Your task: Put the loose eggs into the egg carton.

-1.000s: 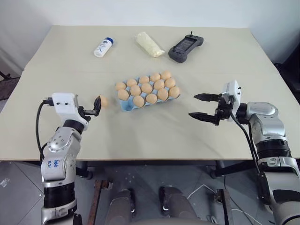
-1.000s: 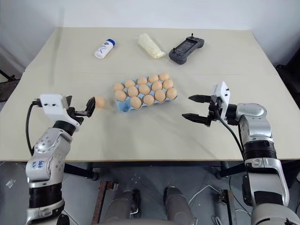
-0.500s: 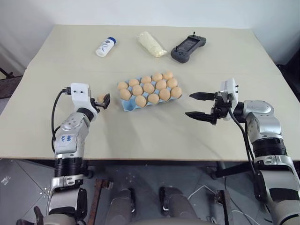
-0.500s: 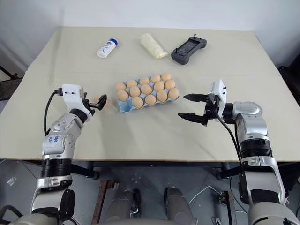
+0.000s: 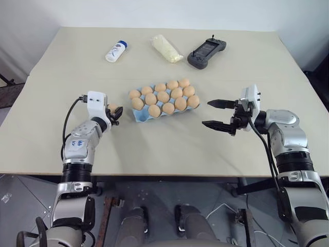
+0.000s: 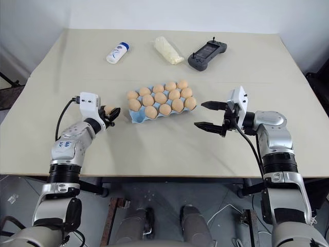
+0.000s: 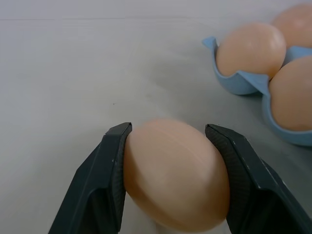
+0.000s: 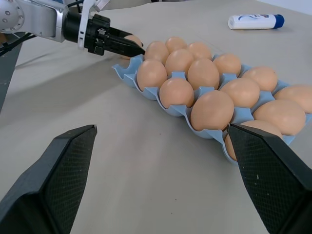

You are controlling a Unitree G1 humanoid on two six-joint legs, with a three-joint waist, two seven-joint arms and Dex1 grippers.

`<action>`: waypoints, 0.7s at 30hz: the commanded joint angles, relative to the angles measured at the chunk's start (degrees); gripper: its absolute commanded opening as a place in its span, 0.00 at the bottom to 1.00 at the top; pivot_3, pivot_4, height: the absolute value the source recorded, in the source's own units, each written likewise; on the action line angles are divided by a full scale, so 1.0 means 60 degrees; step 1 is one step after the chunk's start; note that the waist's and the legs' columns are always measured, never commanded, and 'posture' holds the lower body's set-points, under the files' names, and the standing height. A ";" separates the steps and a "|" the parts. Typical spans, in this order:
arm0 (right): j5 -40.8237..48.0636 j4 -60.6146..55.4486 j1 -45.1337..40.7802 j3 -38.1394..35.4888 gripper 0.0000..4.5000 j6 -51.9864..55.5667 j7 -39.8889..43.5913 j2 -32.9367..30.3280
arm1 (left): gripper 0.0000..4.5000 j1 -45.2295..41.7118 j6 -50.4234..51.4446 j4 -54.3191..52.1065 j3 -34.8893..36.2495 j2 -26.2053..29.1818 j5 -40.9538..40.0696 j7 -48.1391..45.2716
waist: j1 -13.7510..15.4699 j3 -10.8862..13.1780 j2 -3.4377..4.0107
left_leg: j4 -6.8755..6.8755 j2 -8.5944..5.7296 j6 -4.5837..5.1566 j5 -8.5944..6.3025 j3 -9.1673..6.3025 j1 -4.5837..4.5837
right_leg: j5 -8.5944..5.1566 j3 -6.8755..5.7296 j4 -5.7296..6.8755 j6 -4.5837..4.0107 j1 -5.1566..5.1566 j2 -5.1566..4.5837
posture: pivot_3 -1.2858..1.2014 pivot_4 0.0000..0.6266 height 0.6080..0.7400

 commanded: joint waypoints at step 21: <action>0.0202 -0.0521 0.0336 -0.0399 1.00 -0.0208 -0.0439 -0.0108 | 0.47 -0.0775 -0.0618 -0.0936 -0.1629 -0.0073 -0.0396 -0.3378 | 0.0011 0.0000 0.0000 | 0.0005 0.0000 0.0005 0.0001 0.0004 0.0002 | 0.0000 0.0006 -0.0004 0.0000 0.0008 0.0006 | 0.52 0.24 1.00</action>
